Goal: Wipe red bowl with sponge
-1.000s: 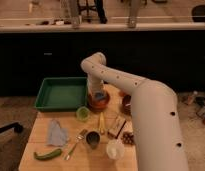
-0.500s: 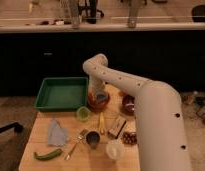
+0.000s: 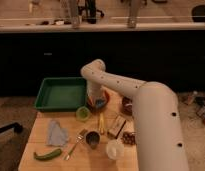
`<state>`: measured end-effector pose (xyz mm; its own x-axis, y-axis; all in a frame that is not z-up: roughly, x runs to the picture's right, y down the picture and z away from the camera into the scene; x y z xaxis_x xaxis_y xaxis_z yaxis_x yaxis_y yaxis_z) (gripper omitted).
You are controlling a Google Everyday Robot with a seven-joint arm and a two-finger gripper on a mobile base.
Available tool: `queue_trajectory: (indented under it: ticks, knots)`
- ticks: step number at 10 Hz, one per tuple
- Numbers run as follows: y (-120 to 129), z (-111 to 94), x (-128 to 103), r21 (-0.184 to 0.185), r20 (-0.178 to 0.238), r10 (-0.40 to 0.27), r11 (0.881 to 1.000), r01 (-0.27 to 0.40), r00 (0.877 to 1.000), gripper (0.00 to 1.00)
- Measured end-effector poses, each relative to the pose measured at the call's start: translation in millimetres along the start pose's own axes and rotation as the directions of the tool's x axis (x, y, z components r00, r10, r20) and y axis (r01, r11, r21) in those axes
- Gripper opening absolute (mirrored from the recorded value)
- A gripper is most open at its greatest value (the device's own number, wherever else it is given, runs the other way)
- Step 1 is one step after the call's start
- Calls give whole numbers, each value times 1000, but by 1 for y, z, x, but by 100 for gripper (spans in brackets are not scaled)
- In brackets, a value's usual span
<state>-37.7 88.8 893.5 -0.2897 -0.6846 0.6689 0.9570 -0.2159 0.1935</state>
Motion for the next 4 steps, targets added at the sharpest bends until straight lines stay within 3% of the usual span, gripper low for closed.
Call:
queue_trajectory:
  ticks: [4]
  knots:
    - [-34, -5, 26, 2, -3, -50, 999, 50, 999, 0]
